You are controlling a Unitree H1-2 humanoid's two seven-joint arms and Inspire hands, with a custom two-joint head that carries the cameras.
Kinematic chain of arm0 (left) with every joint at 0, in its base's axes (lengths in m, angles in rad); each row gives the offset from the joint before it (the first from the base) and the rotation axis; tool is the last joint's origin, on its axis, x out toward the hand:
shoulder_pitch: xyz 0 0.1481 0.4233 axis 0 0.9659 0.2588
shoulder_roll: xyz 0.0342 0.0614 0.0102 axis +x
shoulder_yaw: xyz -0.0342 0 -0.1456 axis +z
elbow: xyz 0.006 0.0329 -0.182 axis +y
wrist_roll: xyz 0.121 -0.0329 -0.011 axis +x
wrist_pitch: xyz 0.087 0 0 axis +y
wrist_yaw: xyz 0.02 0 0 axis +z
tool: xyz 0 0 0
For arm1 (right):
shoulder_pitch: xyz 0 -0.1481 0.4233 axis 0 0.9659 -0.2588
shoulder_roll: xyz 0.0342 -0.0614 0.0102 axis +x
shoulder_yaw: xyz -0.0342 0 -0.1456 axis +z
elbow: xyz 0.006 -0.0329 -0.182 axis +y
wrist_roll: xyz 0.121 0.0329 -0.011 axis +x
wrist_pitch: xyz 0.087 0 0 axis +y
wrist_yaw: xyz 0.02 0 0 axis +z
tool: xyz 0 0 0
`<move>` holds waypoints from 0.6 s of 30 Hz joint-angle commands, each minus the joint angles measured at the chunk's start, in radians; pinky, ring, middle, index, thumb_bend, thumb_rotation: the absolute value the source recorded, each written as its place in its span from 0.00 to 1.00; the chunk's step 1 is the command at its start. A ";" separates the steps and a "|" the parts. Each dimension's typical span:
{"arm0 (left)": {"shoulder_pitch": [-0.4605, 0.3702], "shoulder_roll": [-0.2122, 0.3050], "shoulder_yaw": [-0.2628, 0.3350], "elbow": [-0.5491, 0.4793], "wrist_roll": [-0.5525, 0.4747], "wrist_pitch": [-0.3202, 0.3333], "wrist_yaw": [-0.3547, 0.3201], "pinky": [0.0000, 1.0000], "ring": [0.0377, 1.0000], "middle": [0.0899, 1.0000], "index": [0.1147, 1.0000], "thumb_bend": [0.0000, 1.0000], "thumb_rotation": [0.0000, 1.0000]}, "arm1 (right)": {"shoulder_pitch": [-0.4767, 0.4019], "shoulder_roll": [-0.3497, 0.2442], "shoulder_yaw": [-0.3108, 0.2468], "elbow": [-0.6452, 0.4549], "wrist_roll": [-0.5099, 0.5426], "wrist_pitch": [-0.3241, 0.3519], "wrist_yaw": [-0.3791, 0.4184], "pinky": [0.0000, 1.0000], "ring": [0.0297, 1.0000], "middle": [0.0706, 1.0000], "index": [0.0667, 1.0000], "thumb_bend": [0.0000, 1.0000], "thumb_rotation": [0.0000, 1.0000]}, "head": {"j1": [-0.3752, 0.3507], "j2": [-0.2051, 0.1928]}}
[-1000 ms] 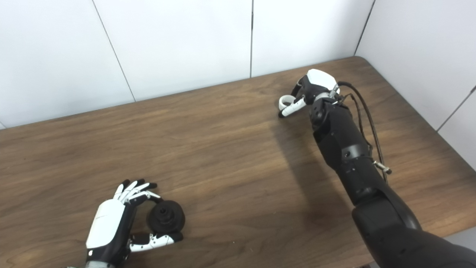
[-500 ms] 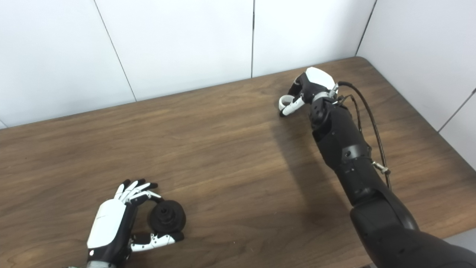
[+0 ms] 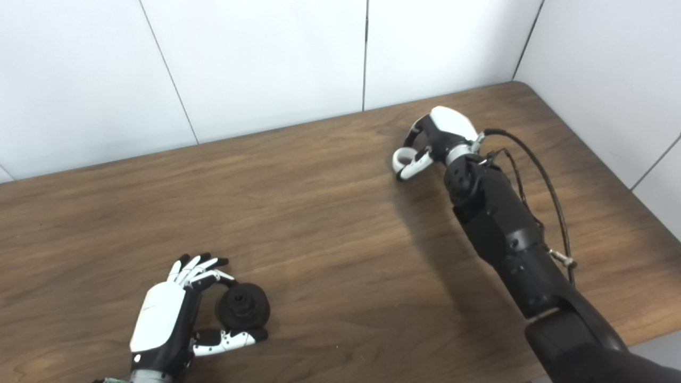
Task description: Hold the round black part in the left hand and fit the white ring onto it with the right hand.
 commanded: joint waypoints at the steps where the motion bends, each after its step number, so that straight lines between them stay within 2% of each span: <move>1: 0.013 0.006 -0.012 0.043 0.035 0.046 -0.039 0.99 0.92 0.81 0.42 0.52 0.05 | -0.027 -0.027 0.013 -0.080 0.003 -0.018 0.018 0.95 0.92 0.83 0.45 0.52 0.13 | 0.008 0.002; 6: 0.012 -0.003 -0.016 0.050 0.035 0.040 -0.026 0.99 0.91 0.80 0.42 0.52 0.05 | -0.016 -0.031 0.066 -0.230 0.006 -0.016 0.093 0.91 0.91 0.83 0.45 0.52 0.13 | 0.026 0.007; 13: 0.008 -0.014 -0.035 0.058 0.069 0.047 -0.014 0.98 0.90 0.80 0.42 0.52 0.05 | -0.005 -0.034 0.110 -0.403 0.000 -0.001 0.217 1.00 0.93 0.86 0.45 0.52 0.13 | 0.075 0.022; 18: 0.008 -0.028 -0.048 0.052 0.073 0.072 -0.021 1.00 0.91 0.81 0.42 0.52 0.05 | 0.012 -0.034 0.136 -0.497 0.009 -0.042 0.265 0.98 0.93 0.87 0.45 0.52 0.13 | 0.120 0.032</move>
